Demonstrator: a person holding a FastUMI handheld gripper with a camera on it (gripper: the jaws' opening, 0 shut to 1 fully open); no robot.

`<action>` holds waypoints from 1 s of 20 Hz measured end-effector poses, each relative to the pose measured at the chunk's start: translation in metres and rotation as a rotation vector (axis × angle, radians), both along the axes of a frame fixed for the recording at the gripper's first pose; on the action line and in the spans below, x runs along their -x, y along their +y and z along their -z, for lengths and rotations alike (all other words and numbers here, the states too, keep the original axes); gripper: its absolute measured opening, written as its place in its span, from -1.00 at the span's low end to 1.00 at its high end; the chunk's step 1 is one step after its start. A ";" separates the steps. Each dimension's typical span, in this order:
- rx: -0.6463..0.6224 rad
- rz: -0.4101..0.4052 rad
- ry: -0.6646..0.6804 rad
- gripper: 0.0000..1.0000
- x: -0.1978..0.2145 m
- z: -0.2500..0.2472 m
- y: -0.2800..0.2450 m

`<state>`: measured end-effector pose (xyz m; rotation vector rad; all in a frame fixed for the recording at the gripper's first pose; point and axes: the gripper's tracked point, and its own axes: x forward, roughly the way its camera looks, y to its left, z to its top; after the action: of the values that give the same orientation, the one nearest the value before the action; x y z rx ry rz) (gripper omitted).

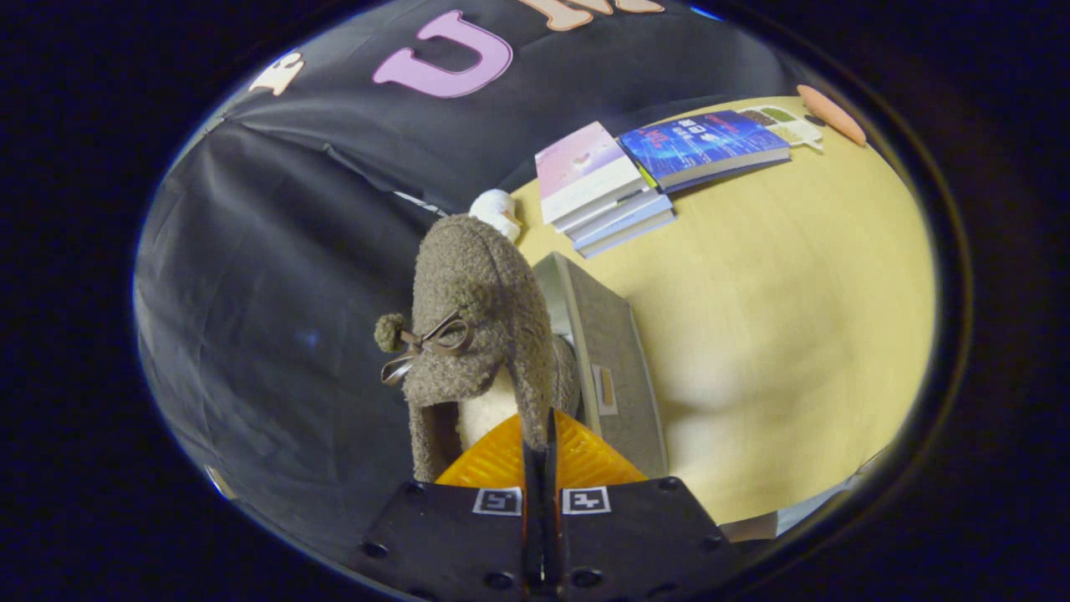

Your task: Open the storage box then place both shoes into the box .Put the left shoe in first, then the right shoe, with the right side of both shoes facing outward in a uniform manner.

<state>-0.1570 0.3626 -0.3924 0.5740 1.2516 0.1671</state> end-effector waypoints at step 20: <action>0.373 -0.053 0.150 -0.89 0.025 0.065 0.015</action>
<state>-0.1816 0.3772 -0.4570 0.2335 1.4025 -0.0668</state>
